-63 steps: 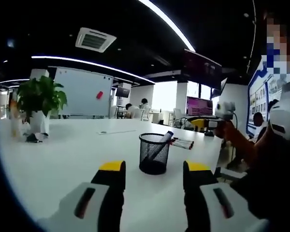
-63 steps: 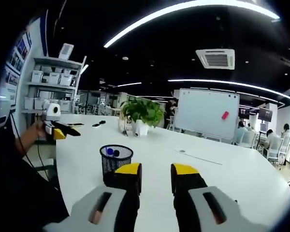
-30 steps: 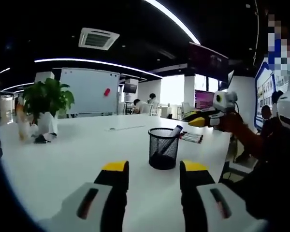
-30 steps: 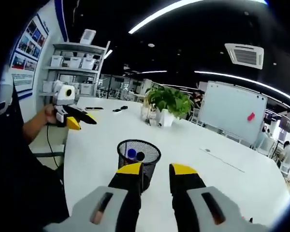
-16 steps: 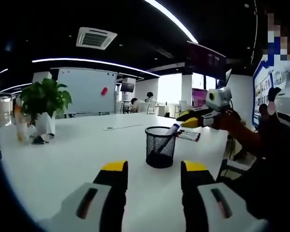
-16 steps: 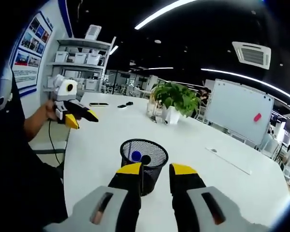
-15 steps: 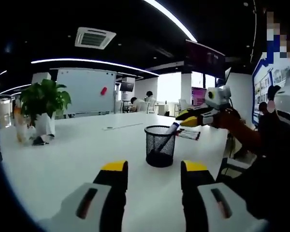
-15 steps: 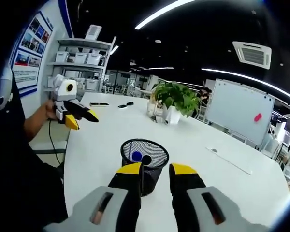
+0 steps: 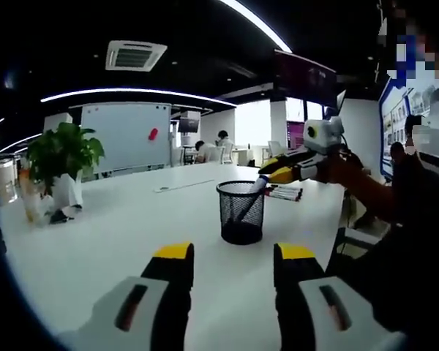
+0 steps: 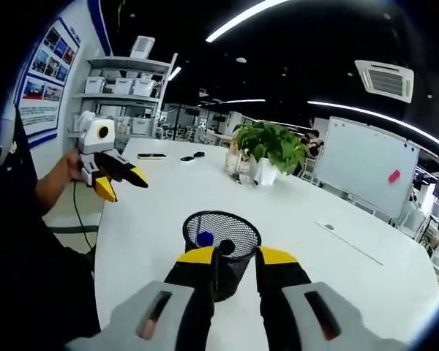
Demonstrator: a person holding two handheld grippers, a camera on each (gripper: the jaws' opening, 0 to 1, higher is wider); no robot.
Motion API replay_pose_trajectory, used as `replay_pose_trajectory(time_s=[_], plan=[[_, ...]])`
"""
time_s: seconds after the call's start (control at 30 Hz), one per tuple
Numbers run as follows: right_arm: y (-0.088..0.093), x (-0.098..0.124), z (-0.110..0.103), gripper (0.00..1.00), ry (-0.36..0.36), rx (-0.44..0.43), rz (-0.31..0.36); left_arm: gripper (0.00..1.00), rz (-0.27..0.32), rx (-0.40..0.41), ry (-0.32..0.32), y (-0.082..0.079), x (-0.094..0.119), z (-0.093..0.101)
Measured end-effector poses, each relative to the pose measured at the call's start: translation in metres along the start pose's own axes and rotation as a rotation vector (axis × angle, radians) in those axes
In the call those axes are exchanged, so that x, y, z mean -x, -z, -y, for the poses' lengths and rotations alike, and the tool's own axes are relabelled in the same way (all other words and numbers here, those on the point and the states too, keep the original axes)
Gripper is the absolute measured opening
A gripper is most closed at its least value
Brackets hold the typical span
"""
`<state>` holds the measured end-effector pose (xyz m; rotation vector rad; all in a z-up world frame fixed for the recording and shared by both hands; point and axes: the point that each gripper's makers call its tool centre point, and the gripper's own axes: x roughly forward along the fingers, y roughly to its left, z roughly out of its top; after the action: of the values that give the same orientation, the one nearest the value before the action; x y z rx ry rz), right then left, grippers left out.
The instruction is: Pick up the whiteboard markers from the pen holder and place them facing the whiteboard neatly
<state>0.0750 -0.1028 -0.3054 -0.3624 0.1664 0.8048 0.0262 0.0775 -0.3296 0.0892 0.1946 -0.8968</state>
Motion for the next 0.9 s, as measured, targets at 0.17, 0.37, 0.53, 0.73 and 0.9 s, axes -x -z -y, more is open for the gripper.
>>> replay_pose_trajectory(time_s=[0.17, 0.37, 0.53, 0.73, 0.9], plan=[[-0.001, -0.004, -0.003, 0.24, -0.009, -0.001, 0.0, 0.45, 0.006, -0.001, 0.003, -0.001, 0.0, 0.001], [0.0, -0.008, -0.004, 0.23, -0.02, -0.015, -0.001, 0.45, 0.001, 0.0, -0.001, 0.0, 0.001, -0.001], [0.0, -0.011, -0.008, 0.2, -0.046, -0.062, -0.008, 0.45, 0.004, 0.009, -0.004, 0.0, 0.0, -0.002], [0.001, -0.014, -0.008, 0.17, -0.063, -0.116, -0.009, 0.45, 0.0, 0.013, -0.014, 0.002, 0.001, -0.005], [0.0, -0.015, -0.01, 0.14, -0.085, -0.148, -0.003, 0.45, -0.004, 0.012, -0.01, 0.003, 0.0, -0.004]])
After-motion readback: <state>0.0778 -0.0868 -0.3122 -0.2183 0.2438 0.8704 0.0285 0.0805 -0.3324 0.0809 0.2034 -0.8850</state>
